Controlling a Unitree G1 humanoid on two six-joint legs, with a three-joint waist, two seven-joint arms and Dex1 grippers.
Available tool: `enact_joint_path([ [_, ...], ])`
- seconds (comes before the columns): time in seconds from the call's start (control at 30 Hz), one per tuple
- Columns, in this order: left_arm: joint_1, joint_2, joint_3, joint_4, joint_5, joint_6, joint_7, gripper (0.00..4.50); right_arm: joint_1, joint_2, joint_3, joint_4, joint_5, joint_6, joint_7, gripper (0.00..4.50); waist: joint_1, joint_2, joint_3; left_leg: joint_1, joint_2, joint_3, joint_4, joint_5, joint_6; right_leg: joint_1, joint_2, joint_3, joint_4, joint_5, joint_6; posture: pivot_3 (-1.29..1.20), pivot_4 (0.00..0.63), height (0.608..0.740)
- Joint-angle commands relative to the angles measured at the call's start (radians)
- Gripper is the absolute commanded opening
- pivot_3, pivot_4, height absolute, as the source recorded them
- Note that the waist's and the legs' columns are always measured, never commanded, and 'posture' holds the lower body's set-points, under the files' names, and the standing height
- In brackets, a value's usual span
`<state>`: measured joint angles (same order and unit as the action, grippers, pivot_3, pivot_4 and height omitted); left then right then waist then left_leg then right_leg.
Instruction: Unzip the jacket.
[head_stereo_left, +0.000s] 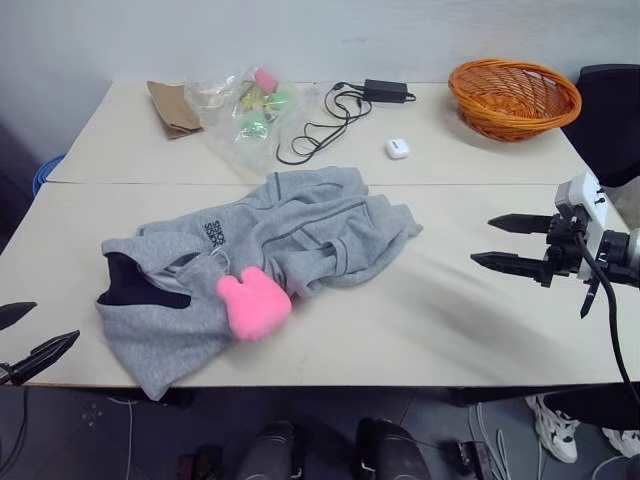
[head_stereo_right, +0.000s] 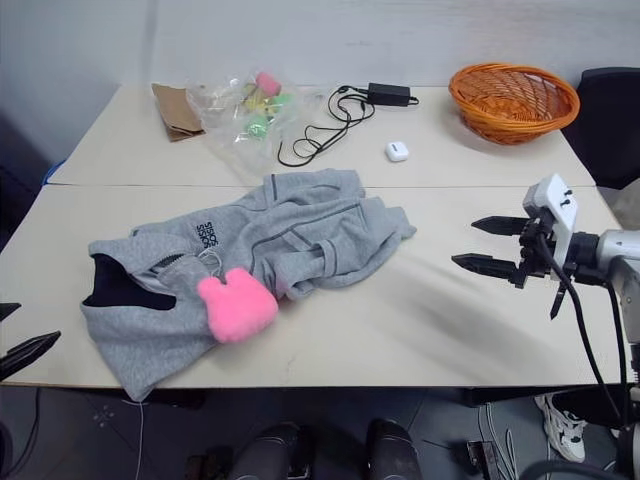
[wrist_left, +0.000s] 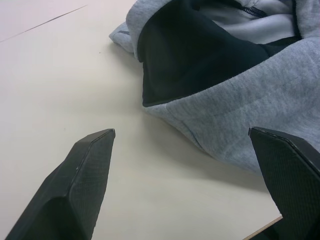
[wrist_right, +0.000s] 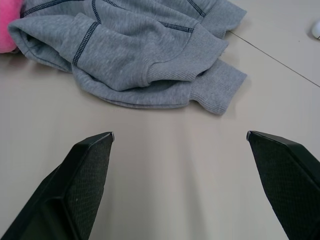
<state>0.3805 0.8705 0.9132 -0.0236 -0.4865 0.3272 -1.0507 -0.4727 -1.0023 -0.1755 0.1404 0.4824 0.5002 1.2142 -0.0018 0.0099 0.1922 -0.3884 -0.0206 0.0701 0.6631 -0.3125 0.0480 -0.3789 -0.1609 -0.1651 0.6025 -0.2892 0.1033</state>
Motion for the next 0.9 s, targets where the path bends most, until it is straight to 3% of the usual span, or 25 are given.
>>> enact_joint_path([
  [0.03, 0.007, 0.019, 0.006, 0.011, 0.010, -0.025, -0.010, 4.50, 0.002, -0.004, -0.032, -0.016, 0.001, -0.017, -0.005, 4.46, 0.000, 0.000, 0.000, 0.000, 0.000, 0.000, 0.000, 0.000, 0.000, 0.000, 0.000, 0.000, 0.000, 0.000, 0.000, 0.00, 0.150, 0.740],
  [0.43, -0.034, 0.036, -0.019, 0.002, -0.013, 0.020, -0.006, 4.50, 0.011, 0.000, -0.013, -0.032, -0.012, -0.035, 0.002, 4.46, 0.001, 0.000, 0.000, 0.000, 0.000, 0.000, 0.000, 0.000, 0.000, 0.000, 0.000, 0.001, 0.000, 0.000, 0.000, 0.00, 0.150, 0.740],
  [0.77, -0.063, 0.057, -0.031, -0.193, -0.067, 0.145, 0.015, 4.50, -0.016, 0.007, -0.005, -0.073, 0.011, -0.032, 0.026, 4.46, 0.000, 0.000, 0.000, 0.000, 0.000, 0.000, 0.000, 0.000, 0.000, 0.000, 0.001, 0.001, 0.001, 0.000, 0.000, 0.00, 0.150, 0.740],
  [0.9, -0.070, 0.069, -0.045, -0.327, -0.176, 0.247, -0.011, 4.50, -0.075, 0.010, 0.013, -0.070, 0.032, -0.002, 0.058, 4.46, 0.000, 0.001, 0.001, 0.000, 0.001, 0.001, 0.000, 0.000, 0.000, 0.000, 0.001, 0.001, 0.001, 0.000, 0.000, 0.00, 0.150, 0.740],
])
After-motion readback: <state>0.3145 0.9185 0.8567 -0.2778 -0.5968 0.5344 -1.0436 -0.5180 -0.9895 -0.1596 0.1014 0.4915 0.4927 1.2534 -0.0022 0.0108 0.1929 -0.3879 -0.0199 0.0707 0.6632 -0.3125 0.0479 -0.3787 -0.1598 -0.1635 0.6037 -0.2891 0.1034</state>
